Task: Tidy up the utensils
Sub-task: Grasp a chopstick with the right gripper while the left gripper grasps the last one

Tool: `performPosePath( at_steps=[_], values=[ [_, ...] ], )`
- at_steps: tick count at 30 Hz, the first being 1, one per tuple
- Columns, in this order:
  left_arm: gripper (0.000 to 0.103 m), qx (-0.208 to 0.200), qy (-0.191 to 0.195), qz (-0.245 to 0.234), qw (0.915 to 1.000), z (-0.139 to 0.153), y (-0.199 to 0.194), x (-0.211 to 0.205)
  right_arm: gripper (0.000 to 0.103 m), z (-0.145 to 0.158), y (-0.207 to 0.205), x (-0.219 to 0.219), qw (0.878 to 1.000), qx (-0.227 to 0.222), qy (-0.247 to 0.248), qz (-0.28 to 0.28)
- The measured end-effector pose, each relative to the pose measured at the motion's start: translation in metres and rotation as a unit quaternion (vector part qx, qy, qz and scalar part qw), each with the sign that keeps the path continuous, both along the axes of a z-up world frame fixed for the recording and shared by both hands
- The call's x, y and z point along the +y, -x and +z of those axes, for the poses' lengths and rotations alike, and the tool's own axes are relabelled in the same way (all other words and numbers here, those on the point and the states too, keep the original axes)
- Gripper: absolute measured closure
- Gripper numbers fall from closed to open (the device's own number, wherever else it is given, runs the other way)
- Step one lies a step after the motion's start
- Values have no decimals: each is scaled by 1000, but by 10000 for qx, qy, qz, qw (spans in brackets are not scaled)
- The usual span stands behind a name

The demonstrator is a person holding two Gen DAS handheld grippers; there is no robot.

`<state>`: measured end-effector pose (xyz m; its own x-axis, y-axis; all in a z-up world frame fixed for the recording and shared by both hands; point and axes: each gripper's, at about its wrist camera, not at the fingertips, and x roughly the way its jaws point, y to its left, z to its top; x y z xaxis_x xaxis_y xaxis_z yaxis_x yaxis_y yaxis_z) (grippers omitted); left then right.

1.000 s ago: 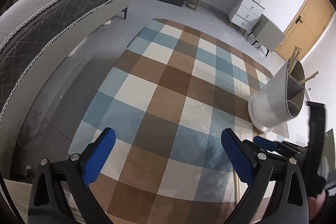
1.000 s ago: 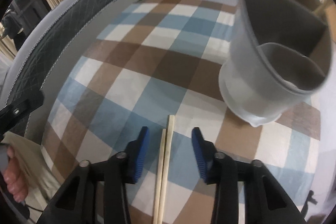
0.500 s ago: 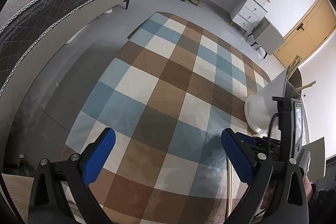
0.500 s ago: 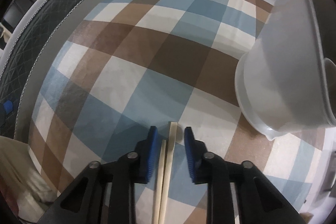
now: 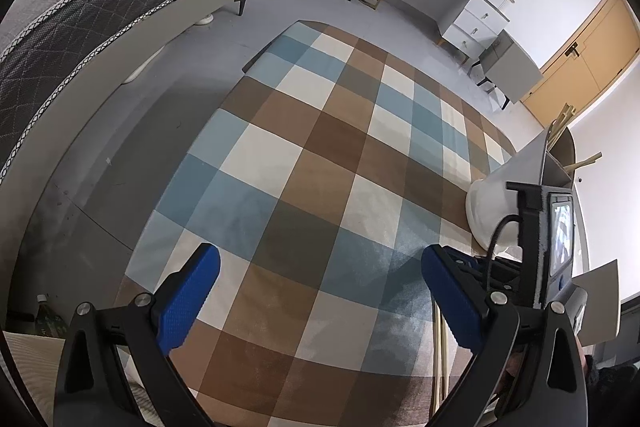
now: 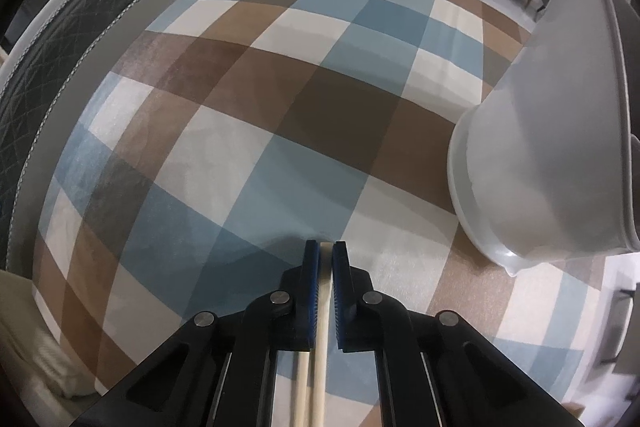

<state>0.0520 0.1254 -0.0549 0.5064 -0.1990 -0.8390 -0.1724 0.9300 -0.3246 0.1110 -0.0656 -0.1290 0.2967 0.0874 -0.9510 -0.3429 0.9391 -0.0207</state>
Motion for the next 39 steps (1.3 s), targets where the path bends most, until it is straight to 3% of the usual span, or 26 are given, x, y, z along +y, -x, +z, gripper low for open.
performPosePath(
  at_steps=[13,20,29,34,39],
  values=[
    [5,144,-242,-209,9994,-8,-1,-13,98,51,30,-28,9911,-1028,-792,-288],
    [5,537,-326,-324,9975,-22,-1,-27,98,84,59,-81,9704,-1670,-1483,-923],
    [5,859,-471,-645,9931,-29,2,-58,98,104,87,-139,9423,-2074,-2133,-1536],
    [5,902,-613,-848,9904,-27,-1,-79,98,108,95,-154,9319,-2188,-2363,-1670],
    [5,1156,-665,-1138,9845,-39,-8,-118,98,112,102,-157,9289,-2350,-2354,-1631]
  ],
)
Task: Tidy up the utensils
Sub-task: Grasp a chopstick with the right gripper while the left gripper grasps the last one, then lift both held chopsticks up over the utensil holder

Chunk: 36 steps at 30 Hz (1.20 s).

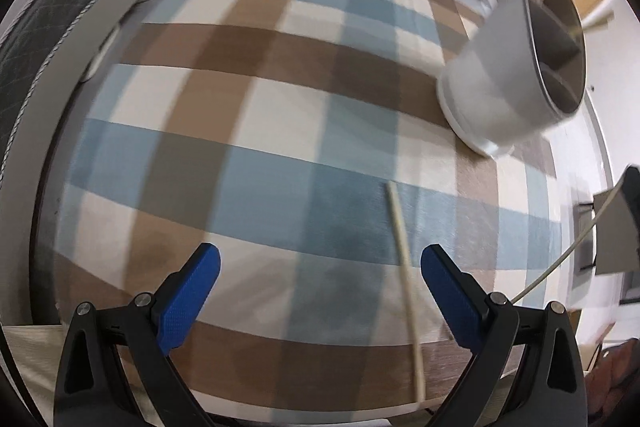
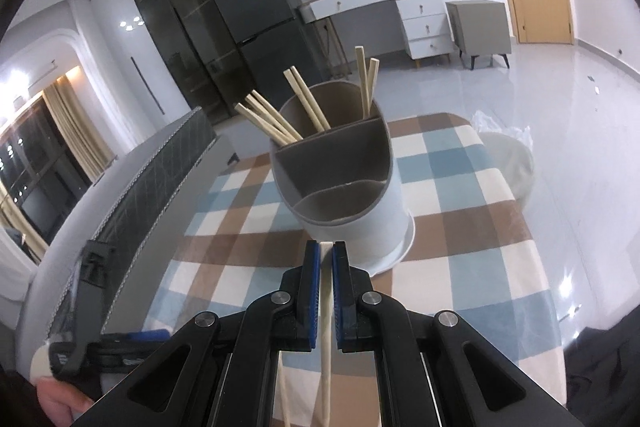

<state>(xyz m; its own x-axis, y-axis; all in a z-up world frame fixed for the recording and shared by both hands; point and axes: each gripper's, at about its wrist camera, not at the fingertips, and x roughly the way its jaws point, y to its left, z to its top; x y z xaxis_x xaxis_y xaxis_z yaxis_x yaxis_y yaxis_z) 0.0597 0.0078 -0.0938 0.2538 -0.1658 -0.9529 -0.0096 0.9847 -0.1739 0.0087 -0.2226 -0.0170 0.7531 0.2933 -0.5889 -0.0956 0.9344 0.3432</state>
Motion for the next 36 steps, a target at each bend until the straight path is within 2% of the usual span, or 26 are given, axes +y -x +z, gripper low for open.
performPosePath(
  at_steps=[1,3,6,10,14,16,19,21,24,26,32,36],
  values=[
    [7,41,-30,-81,10000,-3,-1,-8,98,1,1,-2,10000,-22,-19,2],
    [18,151,-222,-217,9994,-10,-4,-25,98,3,4,-7,9999,-60,-119,-20],
    [26,343,-362,-300,9983,-19,-8,-41,98,3,6,-17,9996,-79,-261,-105],
    [30,445,-640,-243,9967,-26,-13,-53,98,3,8,-29,9988,-20,-452,-208],
    [45,671,-759,-130,9948,-36,-17,-59,98,8,11,-35,9980,-96,-586,-224],
    [48,645,-828,-28,9945,-35,-19,-61,98,10,11,-37,9979,-114,-606,-220],
    [72,616,-809,53,9948,-32,-24,-64,98,11,13,-39,9977,-136,-625,-209],
    [102,654,-753,29,9950,-31,-29,-68,98,11,14,-42,9975,-132,-657,-235],
    [102,704,-613,90,9956,-31,-35,-65,98,12,14,-46,9972,-134,-687,-275],
    [102,578,-538,105,9968,-27,-35,-63,98,12,16,-48,9972,-131,-671,-292],
    [102,-256,-297,-60,9992,10,-18,-54,98,12,19,-45,9978,-97,-596,-278],
    [102,-974,-68,-200,9950,41,4,-50,98,14,23,-38,9987,-166,-452,-179]
  ],
)
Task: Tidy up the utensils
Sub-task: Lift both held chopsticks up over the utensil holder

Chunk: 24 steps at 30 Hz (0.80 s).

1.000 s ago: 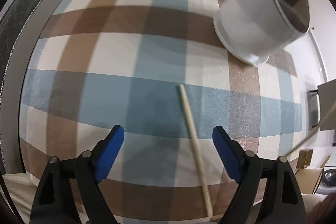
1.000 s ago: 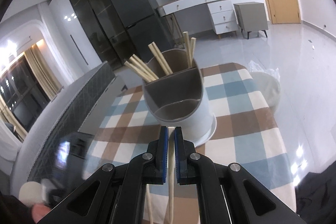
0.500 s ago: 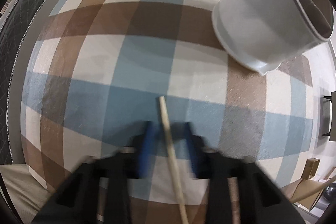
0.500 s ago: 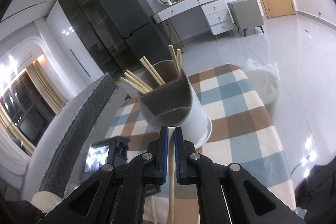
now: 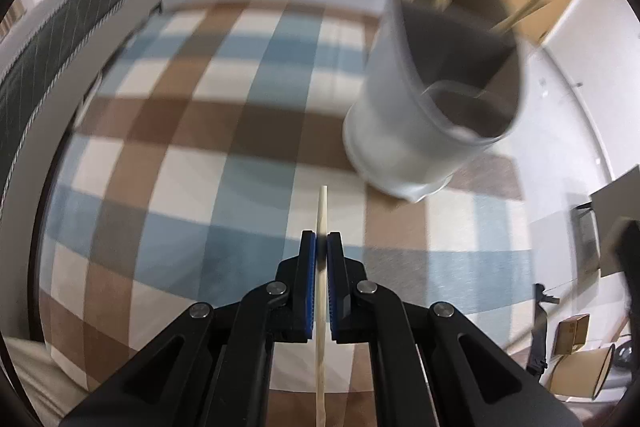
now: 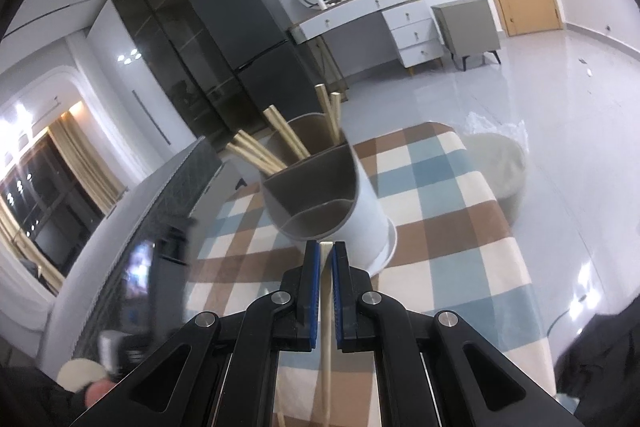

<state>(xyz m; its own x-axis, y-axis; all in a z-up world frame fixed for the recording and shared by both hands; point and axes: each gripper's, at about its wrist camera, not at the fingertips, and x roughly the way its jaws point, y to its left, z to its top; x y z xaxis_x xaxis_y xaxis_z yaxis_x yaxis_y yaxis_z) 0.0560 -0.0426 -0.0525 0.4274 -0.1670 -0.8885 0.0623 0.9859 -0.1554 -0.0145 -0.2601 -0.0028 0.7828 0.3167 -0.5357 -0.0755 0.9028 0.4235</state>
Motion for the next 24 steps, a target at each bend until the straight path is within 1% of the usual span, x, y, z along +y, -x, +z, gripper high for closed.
performPosePath(
  at_steps=[3,6,9,14,19,24],
  values=[
    [102,-484,59,-198,9986,17,17,-6,98,1,4,2,10000,-49,53,-1],
    [102,-848,105,-383,9956,33,22,-12,98,3,10,2,9999,-116,92,-51],
    [102,-1049,207,-474,9931,41,25,-9,98,3,15,5,9997,-148,157,-84],
    [102,-1169,243,-535,9914,43,33,2,98,1,25,14,9993,-151,333,-96],
    [102,-1141,279,-572,9914,47,36,11,98,0,33,23,9988,-143,446,-103],
    [103,-1122,226,-817,9901,54,38,10,98,2,39,30,9983,-173,530,-136]
  ],
)
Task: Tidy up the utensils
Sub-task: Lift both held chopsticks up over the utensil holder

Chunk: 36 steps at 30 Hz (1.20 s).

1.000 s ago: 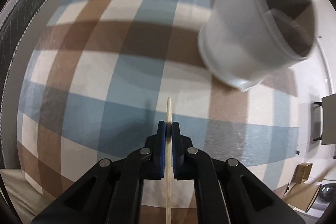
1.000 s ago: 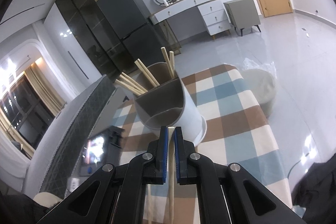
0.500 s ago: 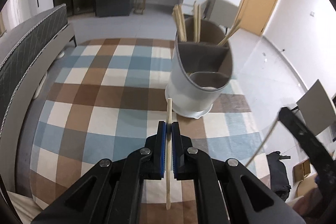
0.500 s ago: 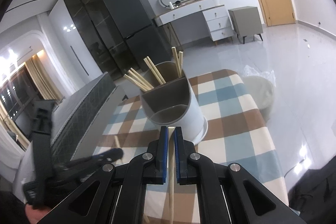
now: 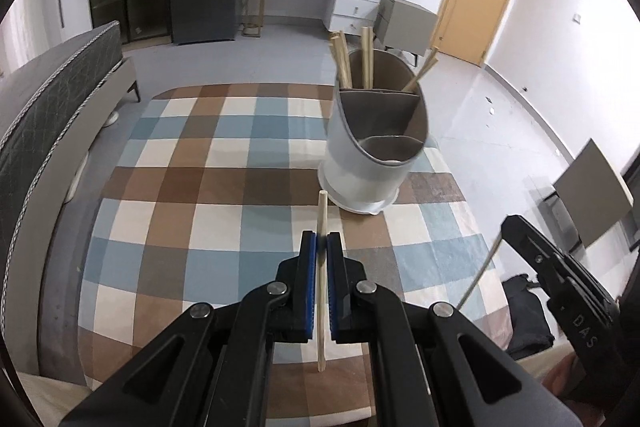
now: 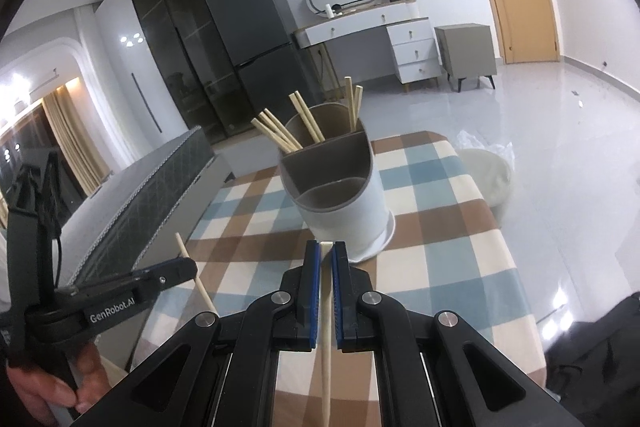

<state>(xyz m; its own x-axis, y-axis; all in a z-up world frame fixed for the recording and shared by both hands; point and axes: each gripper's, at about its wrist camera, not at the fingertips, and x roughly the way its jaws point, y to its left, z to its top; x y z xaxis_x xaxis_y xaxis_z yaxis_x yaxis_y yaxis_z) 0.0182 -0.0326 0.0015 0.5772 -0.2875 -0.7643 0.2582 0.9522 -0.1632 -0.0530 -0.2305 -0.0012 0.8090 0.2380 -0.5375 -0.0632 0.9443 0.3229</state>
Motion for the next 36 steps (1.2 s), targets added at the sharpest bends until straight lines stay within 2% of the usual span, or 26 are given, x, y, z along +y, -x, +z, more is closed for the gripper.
performPosePath(
  at_steps=[5,9,20,25,30,36],
  values=[
    [103,7,10,-178,9998,11,1,0,98,7,3,2,9999,-76,27,-95],
    [103,-119,183,-303,9993,32,-1,2,98,23,2,-1,9995,-259,13,-172],
    [103,-615,994,-368,9925,119,-37,7,98,109,-39,-12,9925,-1180,263,-159],
    [103,-902,1156,-418,9883,151,-66,-1,98,145,-74,-15,9874,-1537,344,-140],
    [103,-1081,1210,-353,9861,158,-101,-9,98,166,-111,-14,9834,-1760,436,-109],
    [103,-1071,1150,-298,9871,141,-141,-20,98,161,-150,-16,9832,-1767,391,-250]
  ],
)
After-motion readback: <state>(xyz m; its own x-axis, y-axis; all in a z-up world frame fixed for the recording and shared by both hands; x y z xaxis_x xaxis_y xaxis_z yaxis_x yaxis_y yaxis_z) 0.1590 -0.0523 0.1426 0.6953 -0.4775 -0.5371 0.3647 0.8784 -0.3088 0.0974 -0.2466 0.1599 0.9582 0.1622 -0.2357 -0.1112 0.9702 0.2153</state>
